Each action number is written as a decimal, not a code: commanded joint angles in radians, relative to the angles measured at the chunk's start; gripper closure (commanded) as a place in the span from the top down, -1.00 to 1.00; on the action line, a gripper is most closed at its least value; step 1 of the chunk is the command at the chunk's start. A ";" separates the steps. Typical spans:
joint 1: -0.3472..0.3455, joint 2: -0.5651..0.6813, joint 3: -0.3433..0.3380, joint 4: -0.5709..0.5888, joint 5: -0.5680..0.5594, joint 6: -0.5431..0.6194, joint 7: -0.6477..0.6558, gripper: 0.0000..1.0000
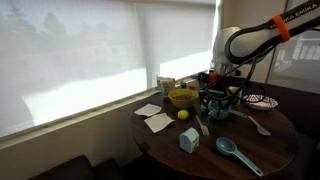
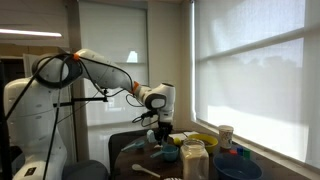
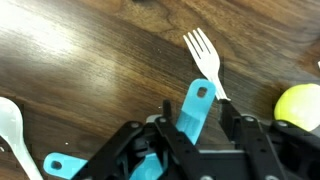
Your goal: Pick up the top blue measuring spoon from the stack and put it on the table, pick up the top blue measuring spoon from the stack and put it on the table
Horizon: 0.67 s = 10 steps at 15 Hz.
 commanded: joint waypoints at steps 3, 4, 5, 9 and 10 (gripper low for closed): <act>0.021 0.011 -0.014 0.026 0.006 -0.001 0.044 -0.75; 0.021 0.009 -0.013 0.027 0.001 -0.003 0.053 -0.96; 0.021 0.007 -0.013 0.028 -0.003 -0.005 0.059 -0.87; 0.022 -0.001 -0.011 0.031 -0.008 -0.013 0.080 -0.87; 0.024 -0.009 -0.010 0.029 -0.008 -0.012 0.084 -0.87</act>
